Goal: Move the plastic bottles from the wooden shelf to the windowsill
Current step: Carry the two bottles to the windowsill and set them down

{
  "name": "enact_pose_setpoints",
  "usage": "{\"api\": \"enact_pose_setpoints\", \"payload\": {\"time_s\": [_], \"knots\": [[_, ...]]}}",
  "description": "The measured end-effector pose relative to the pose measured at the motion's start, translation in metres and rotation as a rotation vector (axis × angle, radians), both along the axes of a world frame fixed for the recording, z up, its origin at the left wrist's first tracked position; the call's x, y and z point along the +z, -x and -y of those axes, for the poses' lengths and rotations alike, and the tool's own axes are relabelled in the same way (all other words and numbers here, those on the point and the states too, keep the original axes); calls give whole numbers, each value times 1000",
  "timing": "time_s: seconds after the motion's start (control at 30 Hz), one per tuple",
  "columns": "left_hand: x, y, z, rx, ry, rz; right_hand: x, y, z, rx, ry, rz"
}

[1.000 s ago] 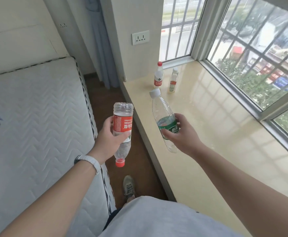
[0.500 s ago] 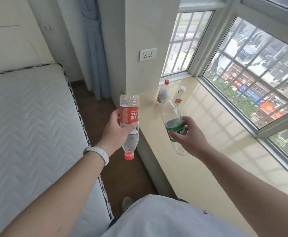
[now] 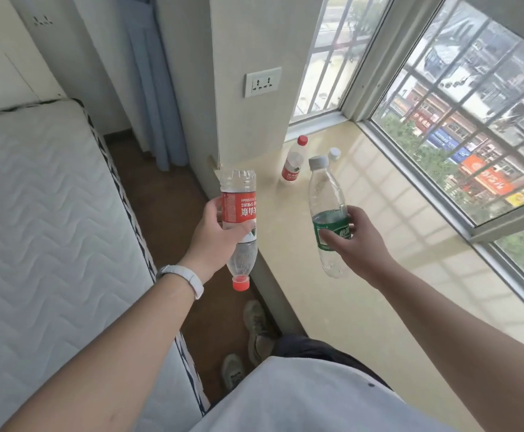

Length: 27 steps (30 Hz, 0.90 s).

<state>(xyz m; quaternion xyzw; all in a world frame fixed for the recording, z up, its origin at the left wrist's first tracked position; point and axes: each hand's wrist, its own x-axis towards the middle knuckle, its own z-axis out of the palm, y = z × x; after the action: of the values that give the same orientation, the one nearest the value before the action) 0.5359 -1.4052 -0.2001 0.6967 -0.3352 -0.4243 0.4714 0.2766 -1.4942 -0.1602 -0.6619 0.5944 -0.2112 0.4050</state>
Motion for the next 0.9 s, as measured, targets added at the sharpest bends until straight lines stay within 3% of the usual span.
{"api": "enact_pose_setpoints", "payload": {"time_s": [0.4,0.9], "knots": [[4,-2,139,-101,-137,67,-40,-9,131,-108,-97,179],[-35,8,252,-264,-282,73,-94,14,183,-324,-219,299]]}}
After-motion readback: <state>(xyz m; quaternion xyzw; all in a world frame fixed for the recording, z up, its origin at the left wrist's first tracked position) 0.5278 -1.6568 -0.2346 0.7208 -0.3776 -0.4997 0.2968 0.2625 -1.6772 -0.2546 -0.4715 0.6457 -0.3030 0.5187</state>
